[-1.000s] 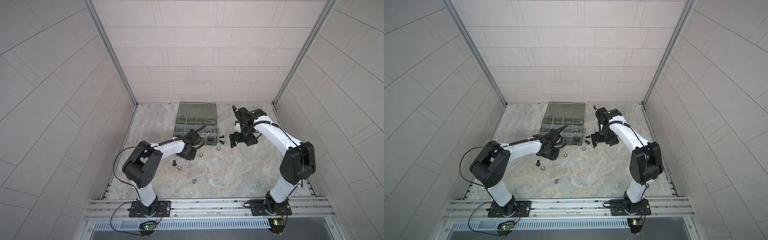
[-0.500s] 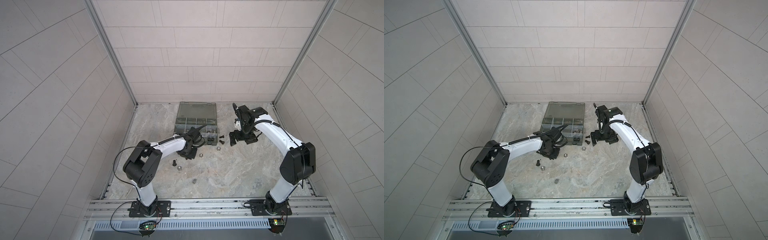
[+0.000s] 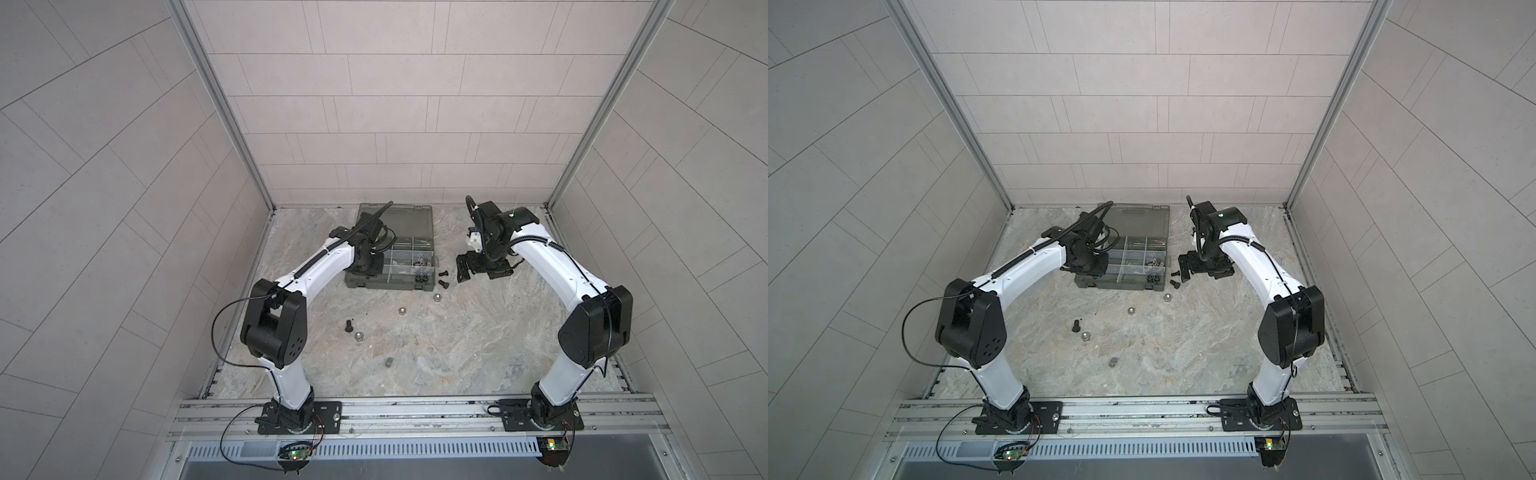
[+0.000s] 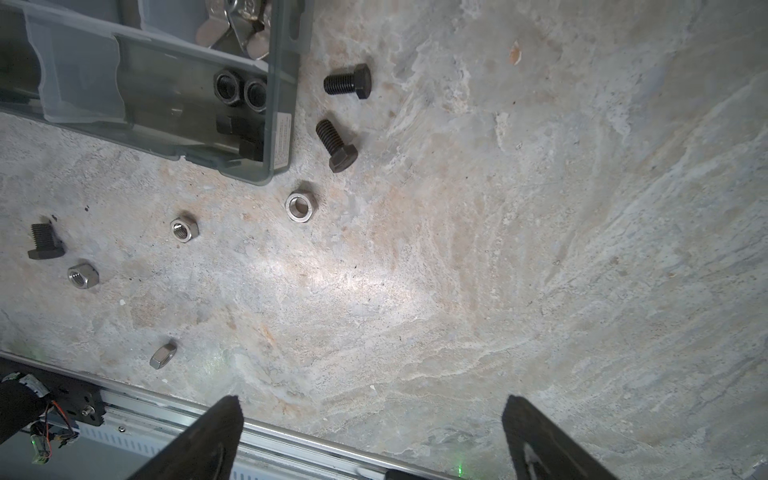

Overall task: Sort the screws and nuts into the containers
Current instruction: 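Close the left gripper on the black hex bolt, then carry the black bolt with the left gripper into a box compartment and release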

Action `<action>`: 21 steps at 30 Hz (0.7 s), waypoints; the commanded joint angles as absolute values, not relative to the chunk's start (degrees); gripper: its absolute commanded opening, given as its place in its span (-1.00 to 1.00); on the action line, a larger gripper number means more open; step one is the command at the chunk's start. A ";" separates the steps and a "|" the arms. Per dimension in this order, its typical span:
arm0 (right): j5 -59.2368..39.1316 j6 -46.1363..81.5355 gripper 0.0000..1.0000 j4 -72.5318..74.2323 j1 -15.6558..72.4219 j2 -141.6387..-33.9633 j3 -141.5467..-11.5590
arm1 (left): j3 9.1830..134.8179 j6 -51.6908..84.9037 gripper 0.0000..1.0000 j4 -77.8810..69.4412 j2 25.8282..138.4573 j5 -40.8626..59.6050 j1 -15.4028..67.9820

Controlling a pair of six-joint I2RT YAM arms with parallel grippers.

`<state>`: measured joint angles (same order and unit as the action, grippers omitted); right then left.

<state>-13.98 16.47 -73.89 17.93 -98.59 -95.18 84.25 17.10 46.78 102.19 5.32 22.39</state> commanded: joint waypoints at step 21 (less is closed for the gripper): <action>-11.46 15.60 0.99 -76.35 16.52 -100.84 -96.27 | 88.94 15.09 -0.46 48.64 112.63 7.10 19.29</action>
